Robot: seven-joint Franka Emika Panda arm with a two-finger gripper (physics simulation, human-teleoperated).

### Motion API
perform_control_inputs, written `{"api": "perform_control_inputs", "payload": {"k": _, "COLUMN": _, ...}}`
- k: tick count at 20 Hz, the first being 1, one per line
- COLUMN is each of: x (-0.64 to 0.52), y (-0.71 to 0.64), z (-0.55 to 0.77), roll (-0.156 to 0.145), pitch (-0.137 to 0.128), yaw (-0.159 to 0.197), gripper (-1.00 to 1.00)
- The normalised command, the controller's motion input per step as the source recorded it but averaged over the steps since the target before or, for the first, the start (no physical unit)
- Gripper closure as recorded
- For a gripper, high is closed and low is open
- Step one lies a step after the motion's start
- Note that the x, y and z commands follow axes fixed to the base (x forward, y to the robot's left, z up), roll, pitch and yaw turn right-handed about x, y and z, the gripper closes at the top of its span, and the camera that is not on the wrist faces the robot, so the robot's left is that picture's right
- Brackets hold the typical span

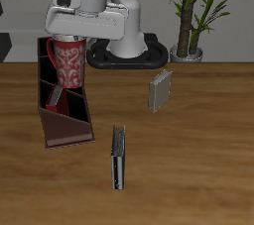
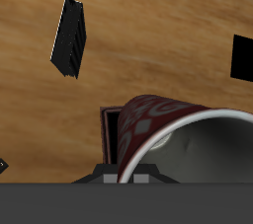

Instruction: Place the red book into the right desk caddy's left compartment and place the red mug into the right desk caddy's right compartment

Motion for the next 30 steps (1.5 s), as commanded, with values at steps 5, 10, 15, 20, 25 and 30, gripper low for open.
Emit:
{"api": "perform_control_inputs", "payload": {"k": 5, "x": -0.37, "y": -0.07, "z": -0.09, "roll": -0.014, "pitch": -0.043, "yaw": -0.066, "gripper": 1.00}}
{"api": "perform_control_inputs", "payload": {"k": 10, "x": -0.34, "y": 0.01, "z": -0.16, "roll": 0.001, "pitch": -0.027, "yaw": -0.024, "gripper": 1.00}}
{"api": "perform_control_inputs", "payload": {"k": 15, "x": -0.36, "y": -0.04, "z": -0.09, "roll": 0.014, "pitch": -0.034, "yaw": -0.018, "gripper": 1.00}}
{"api": "perform_control_inputs", "payload": {"k": 20, "x": -0.38, "y": 0.02, "z": -0.20, "roll": 0.050, "pitch": 0.002, "yaw": -0.018, "gripper": 1.00}}
{"api": "perform_control_inputs", "payload": {"k": 25, "x": -0.47, "y": 0.02, "z": -0.13, "roll": 0.032, "pitch": -0.015, "yaw": -0.002, "gripper": 1.00}}
{"api": "perform_control_inputs", "payload": {"k": 30, "x": -0.35, "y": -0.12, "z": -0.11, "roll": -0.012, "pitch": 0.001, "yaw": -0.030, "gripper": 1.00}}
